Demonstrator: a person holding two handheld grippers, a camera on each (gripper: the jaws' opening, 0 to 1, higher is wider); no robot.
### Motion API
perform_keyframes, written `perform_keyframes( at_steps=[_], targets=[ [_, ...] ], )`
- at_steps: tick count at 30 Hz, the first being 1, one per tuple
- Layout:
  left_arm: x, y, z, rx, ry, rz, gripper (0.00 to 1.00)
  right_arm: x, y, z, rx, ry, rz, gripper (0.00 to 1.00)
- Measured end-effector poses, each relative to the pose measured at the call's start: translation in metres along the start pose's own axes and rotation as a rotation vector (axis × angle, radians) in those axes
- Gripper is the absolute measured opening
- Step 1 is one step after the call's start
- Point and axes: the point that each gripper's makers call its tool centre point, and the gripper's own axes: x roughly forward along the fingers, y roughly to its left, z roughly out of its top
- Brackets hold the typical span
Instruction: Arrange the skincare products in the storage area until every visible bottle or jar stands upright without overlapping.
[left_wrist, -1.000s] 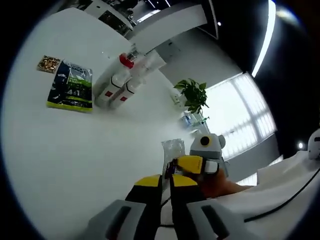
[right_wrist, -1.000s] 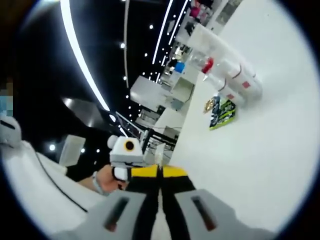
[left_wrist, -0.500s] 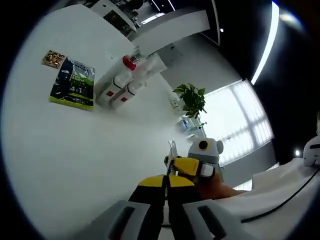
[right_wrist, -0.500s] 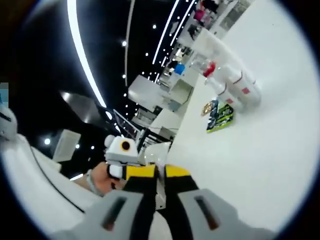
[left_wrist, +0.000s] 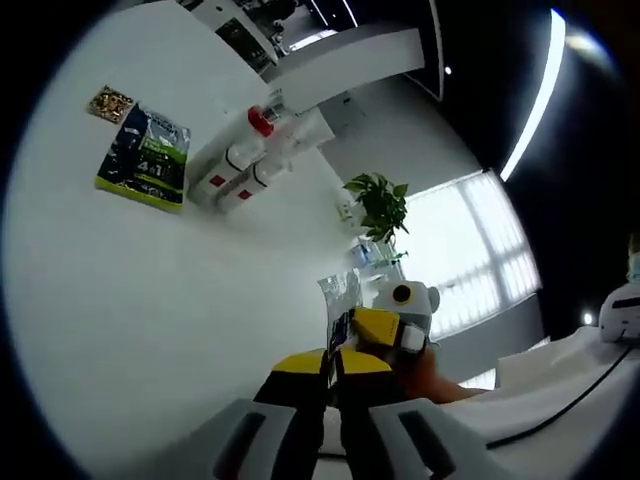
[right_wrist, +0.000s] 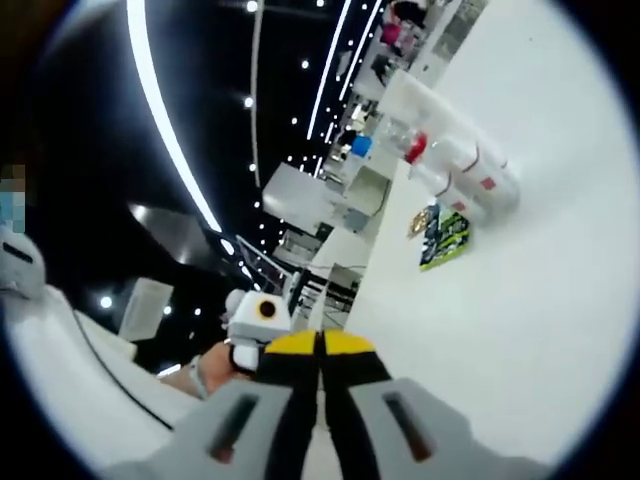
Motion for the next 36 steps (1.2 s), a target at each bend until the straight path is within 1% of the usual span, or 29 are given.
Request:
perform_keyframes(
  at_steps=[4, 7, 9, 10, 12, 14, 16, 17, 19, 20, 24, 28, 29, 32, 35, 36],
  targets=[
    [0.007, 0.005, 0.000, -0.023, 0.010, 0.015, 0.06, -0.006, -0.001, 0.003, 0.032, -0.023, 0.003, 0.00],
    [0.012, 0.006, -0.003, -0.030, 0.024, 0.018, 0.07, -0.009, -0.003, 0.006, 0.046, -0.037, 0.004, 0.00],
    [0.017, 0.003, -0.004, -0.040, 0.035, 0.006, 0.07, -0.013, -0.004, 0.010, 0.056, -0.050, 0.002, 0.00],
    [0.020, 0.000, -0.005, -0.044, 0.041, -0.003, 0.06, -0.014, -0.005, 0.011, 0.058, -0.056, -0.001, 0.00],
    [0.023, -0.004, -0.005, -0.023, 0.053, -0.017, 0.03, -0.018, -0.008, 0.014, 0.052, -0.066, -0.014, 0.00],
    [0.025, -0.006, -0.004, -0.025, 0.061, -0.031, 0.01, -0.021, -0.012, 0.015, 0.044, -0.075, -0.034, 0.00],
    [0.028, -0.005, -0.004, -0.025, 0.064, -0.025, 0.00, -0.023, -0.014, 0.016, 0.037, -0.077, -0.043, 0.00],
    [0.029, -0.002, -0.004, -0.029, 0.072, -0.019, 0.00, -0.024, -0.017, 0.015, 0.011, -0.072, -0.063, 0.00],
    [0.031, 0.000, -0.005, -0.040, 0.076, -0.014, 0.00, -0.025, -0.018, 0.015, -0.011, -0.066, -0.081, 0.01],
    [0.033, -0.001, -0.007, -0.067, 0.087, -0.019, 0.00, -0.026, -0.020, 0.014, -0.024, -0.065, -0.093, 0.02],
    [0.035, -0.001, -0.010, -0.087, 0.103, -0.018, 0.00, -0.029, -0.027, 0.010, -0.012, -0.048, -0.110, 0.09],
    [0.034, 0.000, -0.009, -0.098, 0.101, -0.003, 0.00, -0.029, -0.028, 0.006, -0.005, -0.025, -0.108, 0.11],
    [0.033, 0.000, -0.008, -0.105, 0.098, 0.002, 0.00, -0.028, -0.029, 0.003, -0.001, -0.006, -0.103, 0.12],
    [0.031, 0.000, -0.009, -0.105, 0.105, 0.019, 0.00, -0.026, -0.029, 0.002, 0.002, 0.012, -0.088, 0.12],
    [0.031, -0.002, -0.012, -0.104, 0.117, 0.036, 0.00, -0.022, -0.029, 0.000, -0.004, 0.031, -0.075, 0.11],
    [0.031, -0.003, -0.015, -0.102, 0.132, 0.042, 0.00, -0.019, -0.029, -0.001, -0.011, 0.041, -0.070, 0.11]
  ],
)
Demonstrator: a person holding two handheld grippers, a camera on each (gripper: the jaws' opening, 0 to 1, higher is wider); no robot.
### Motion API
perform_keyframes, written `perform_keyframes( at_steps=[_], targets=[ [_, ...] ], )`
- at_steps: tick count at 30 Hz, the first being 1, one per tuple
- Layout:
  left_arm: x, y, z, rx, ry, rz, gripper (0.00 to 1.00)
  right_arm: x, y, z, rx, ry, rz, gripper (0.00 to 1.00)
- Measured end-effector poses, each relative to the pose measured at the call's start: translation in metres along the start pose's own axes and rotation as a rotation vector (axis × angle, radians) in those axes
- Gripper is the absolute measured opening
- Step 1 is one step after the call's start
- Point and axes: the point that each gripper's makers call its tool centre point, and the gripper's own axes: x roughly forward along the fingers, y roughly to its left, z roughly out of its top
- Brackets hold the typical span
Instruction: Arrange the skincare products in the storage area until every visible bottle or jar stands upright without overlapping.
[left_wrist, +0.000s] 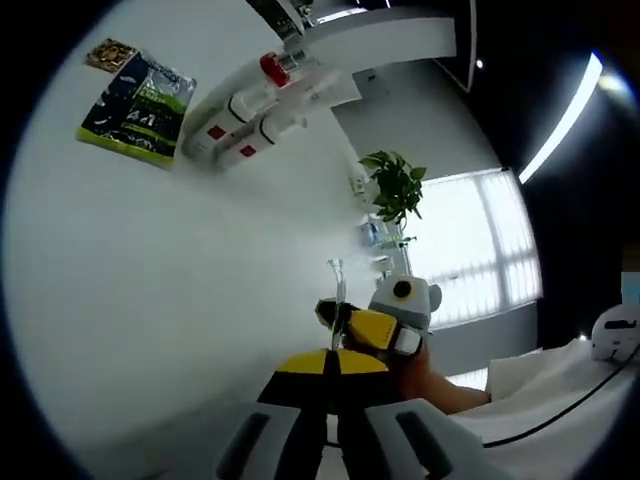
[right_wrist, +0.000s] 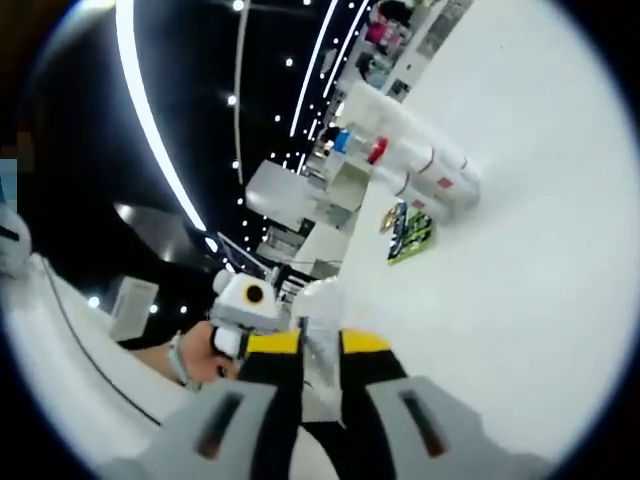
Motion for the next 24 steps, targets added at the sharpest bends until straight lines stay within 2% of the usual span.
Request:
perform_keyframes(
  at_steps=[4, 9, 12, 17, 21, 24],
  targets=[
    [-0.002, 0.002, 0.000, 0.009, -0.002, 0.032, 0.00, 0.005, 0.000, -0.001, -0.035, 0.026, 0.011, 0.07],
    [-0.011, 0.006, 0.006, 0.034, -0.002, 0.084, 0.00, 0.012, 0.006, 0.000, -0.043, 0.014, 0.030, 0.03],
    [-0.015, 0.007, 0.008, 0.044, -0.004, 0.090, 0.00, 0.017, 0.008, 0.001, -0.055, 0.013, 0.029, 0.02],
    [-0.016, 0.007, 0.006, 0.076, 0.001, 0.085, 0.00, 0.017, 0.004, -0.003, -0.051, 0.018, -0.011, 0.02],
    [-0.014, 0.009, 0.000, 0.110, 0.014, 0.077, 0.00, 0.014, 0.002, -0.008, -0.055, 0.021, -0.073, 0.03],
    [-0.015, 0.008, -0.001, 0.092, 0.009, 0.044, 0.00, 0.013, -0.004, -0.009, -0.013, 0.021, -0.120, 0.06]
  ],
)
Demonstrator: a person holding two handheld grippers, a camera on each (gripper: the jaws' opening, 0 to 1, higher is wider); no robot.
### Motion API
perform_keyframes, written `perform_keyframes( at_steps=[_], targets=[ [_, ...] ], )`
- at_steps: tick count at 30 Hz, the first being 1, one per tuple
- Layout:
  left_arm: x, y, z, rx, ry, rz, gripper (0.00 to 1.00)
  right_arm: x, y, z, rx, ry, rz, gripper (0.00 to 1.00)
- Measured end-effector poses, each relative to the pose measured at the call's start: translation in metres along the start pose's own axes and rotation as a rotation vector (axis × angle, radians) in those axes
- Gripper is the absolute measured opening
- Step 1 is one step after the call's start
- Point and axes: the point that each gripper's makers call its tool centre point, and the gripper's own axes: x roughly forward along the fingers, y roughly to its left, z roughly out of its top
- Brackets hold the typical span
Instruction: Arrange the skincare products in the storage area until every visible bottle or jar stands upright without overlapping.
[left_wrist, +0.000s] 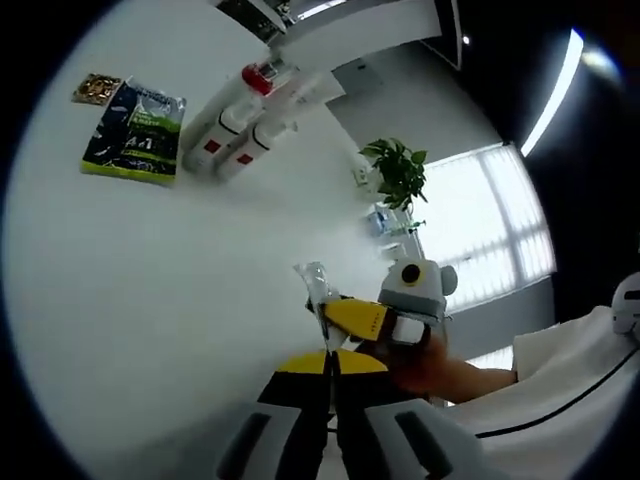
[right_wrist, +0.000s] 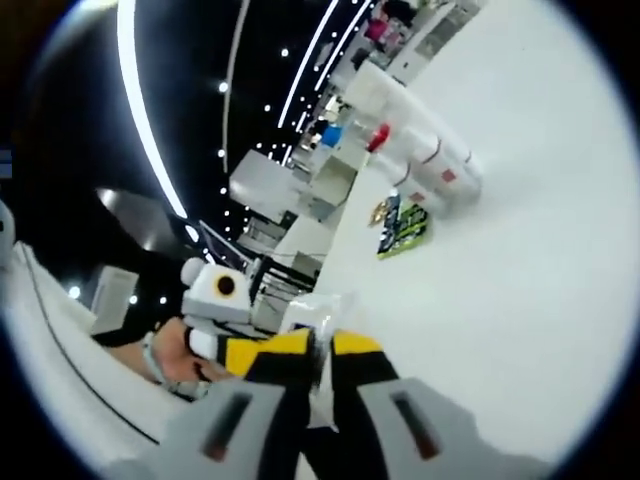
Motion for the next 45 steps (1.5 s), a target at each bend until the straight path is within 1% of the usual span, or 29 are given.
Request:
perform_keyframes(
  at_steps=[1, 3, 4, 7, 8, 10, 12, 13, 15, 18, 19, 20, 23, 27, 30, 33, 36, 38, 40, 42, 45],
  targets=[
    [-0.001, 0.002, -0.001, 0.004, 0.000, -0.001, 0.00, 0.001, 0.002, 0.000, 0.005, 0.003, 0.006, 0.05],
    [-0.004, 0.005, 0.000, -0.009, -0.010, -0.014, 0.00, 0.002, 0.006, 0.000, -0.007, 0.013, -0.009, 0.05],
    [-0.005, 0.006, 0.000, -0.014, -0.011, -0.016, 0.00, 0.004, 0.008, -0.001, -0.017, 0.028, -0.022, 0.06],
    [-0.013, 0.018, 0.001, -0.036, -0.029, -0.028, 0.00, 0.008, 0.009, -0.005, -0.042, 0.072, -0.058, 0.09],
    [-0.015, 0.020, 0.002, -0.040, -0.031, -0.031, 0.00, 0.008, 0.009, -0.006, -0.061, 0.085, -0.067, 0.09],
    [-0.021, 0.026, 0.006, -0.052, -0.041, -0.042, 0.00, 0.011, 0.013, -0.010, -0.134, 0.122, -0.082, 0.09],
    [-0.025, 0.030, 0.009, -0.052, -0.044, -0.053, 0.00, 0.013, 0.012, -0.012, -0.160, 0.138, -0.104, 0.09],
    [-0.028, 0.034, 0.011, -0.053, -0.046, -0.059, 0.00, 0.015, 0.013, -0.013, -0.160, 0.143, -0.113, 0.09],
    [-0.032, 0.037, 0.013, -0.061, -0.045, -0.082, 0.00, 0.019, 0.014, -0.014, -0.149, 0.141, -0.126, 0.10],
    [-0.036, 0.039, 0.015, -0.059, -0.042, -0.099, 0.00, 0.025, 0.015, -0.017, -0.137, 0.134, -0.141, 0.14],
    [-0.038, 0.038, 0.015, -0.046, -0.038, -0.122, 0.00, 0.027, 0.015, -0.019, -0.136, 0.134, -0.146, 0.14],
    [-0.039, 0.037, 0.015, -0.042, -0.034, -0.129, 0.00, 0.028, 0.015, -0.020, -0.136, 0.136, -0.152, 0.15],
    [-0.042, 0.040, 0.014, -0.030, -0.026, -0.138, 0.00, 0.033, 0.016, -0.025, -0.134, 0.143, -0.166, 0.17],
    [-0.049, 0.044, 0.016, -0.019, -0.025, -0.156, 0.00, 0.040, 0.014, -0.031, -0.155, 0.153, -0.182, 0.19],
    [-0.056, 0.050, 0.019, -0.012, -0.025, -0.156, 0.00, 0.044, 0.014, -0.033, -0.168, 0.150, -0.198, 0.20],
    [-0.064, 0.058, 0.026, -0.009, -0.032, -0.153, 0.00, 0.048, 0.020, -0.033, -0.167, 0.143, -0.191, 0.20],
    [-0.069, 0.064, 0.033, -0.009, -0.036, -0.147, 0.00, 0.049, 0.019, -0.033, -0.184, 0.146, -0.204, 0.22],
    [-0.072, 0.069, 0.040, -0.006, -0.038, -0.138, 0.00, 0.048, 0.016, -0.031, -0.186, 0.135, -0.215, 0.24],
    [-0.075, 0.072, 0.044, -0.003, -0.034, -0.132, 0.00, 0.048, 0.014, -0.030, -0.187, 0.129, -0.227, 0.25],
    [-0.078, 0.077, 0.049, 0.002, -0.033, -0.120, 0.00, 0.047, 0.008, -0.030, -0.184, 0.130, -0.247, 0.28],
    [-0.082, 0.084, 0.056, 0.004, -0.031, -0.106, 0.00, 0.047, 0.002, -0.027, -0.204, 0.123, -0.284, 0.29]
  ],
)
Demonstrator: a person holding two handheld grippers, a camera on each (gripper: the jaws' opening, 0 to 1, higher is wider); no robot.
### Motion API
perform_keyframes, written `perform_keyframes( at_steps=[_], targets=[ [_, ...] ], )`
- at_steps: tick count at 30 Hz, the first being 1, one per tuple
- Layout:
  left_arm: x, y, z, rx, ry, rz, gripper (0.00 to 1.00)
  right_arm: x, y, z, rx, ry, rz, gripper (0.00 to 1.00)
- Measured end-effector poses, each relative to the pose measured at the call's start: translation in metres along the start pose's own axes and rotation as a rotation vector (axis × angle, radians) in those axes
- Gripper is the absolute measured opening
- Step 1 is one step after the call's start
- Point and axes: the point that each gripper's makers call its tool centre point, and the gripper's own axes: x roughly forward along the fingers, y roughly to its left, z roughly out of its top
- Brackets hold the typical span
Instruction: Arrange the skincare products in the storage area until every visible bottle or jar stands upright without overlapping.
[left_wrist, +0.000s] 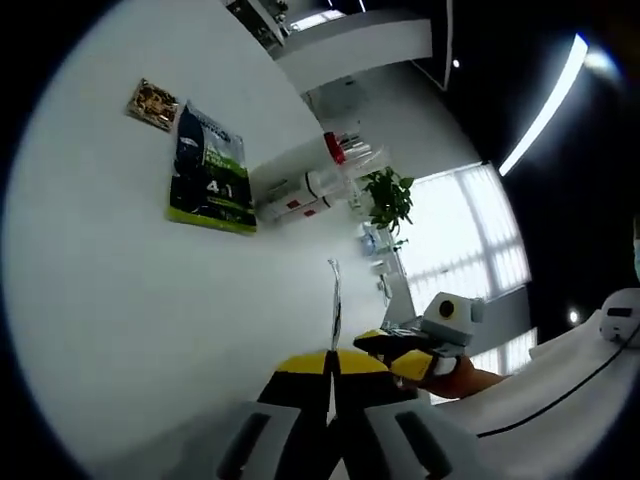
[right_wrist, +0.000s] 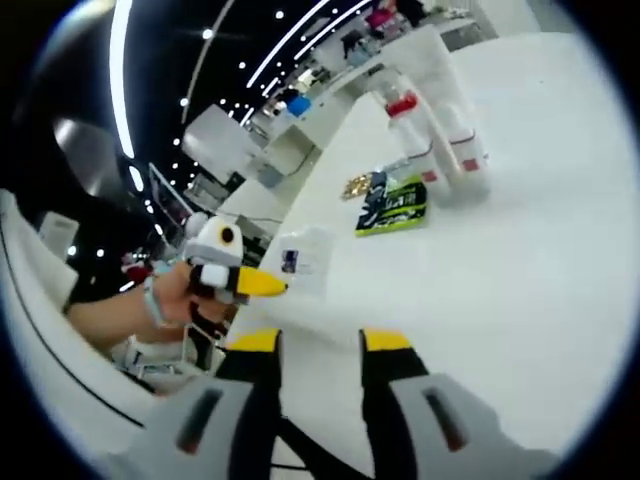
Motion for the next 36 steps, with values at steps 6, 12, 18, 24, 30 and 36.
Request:
perform_keyframes(
  at_steps=[6, 12, 18, 24, 30, 36],
  targets=[
    [-0.005, 0.013, 0.014, -0.017, 0.000, 0.004, 0.00, 0.002, -0.006, 0.011, -0.025, -0.016, -0.033, 0.30],
    [-0.007, 0.025, 0.027, -0.016, -0.004, 0.028, 0.00, 0.002, -0.012, 0.015, -0.024, -0.017, -0.049, 0.32],
    [-0.010, 0.038, 0.046, -0.004, -0.020, 0.065, 0.00, 0.002, -0.018, 0.018, -0.035, -0.013, -0.063, 0.33],
    [-0.008, 0.046, 0.056, -0.002, -0.025, 0.097, 0.00, 0.003, -0.020, 0.022, -0.036, -0.012, -0.061, 0.33],
    [-0.011, 0.053, 0.064, -0.004, -0.025, 0.127, 0.00, 0.002, -0.021, 0.025, -0.032, -0.016, -0.062, 0.33],
    [-0.015, 0.061, 0.074, -0.009, -0.031, 0.151, 0.00, 0.001, -0.023, 0.024, -0.028, -0.019, -0.064, 0.33]
  ],
)
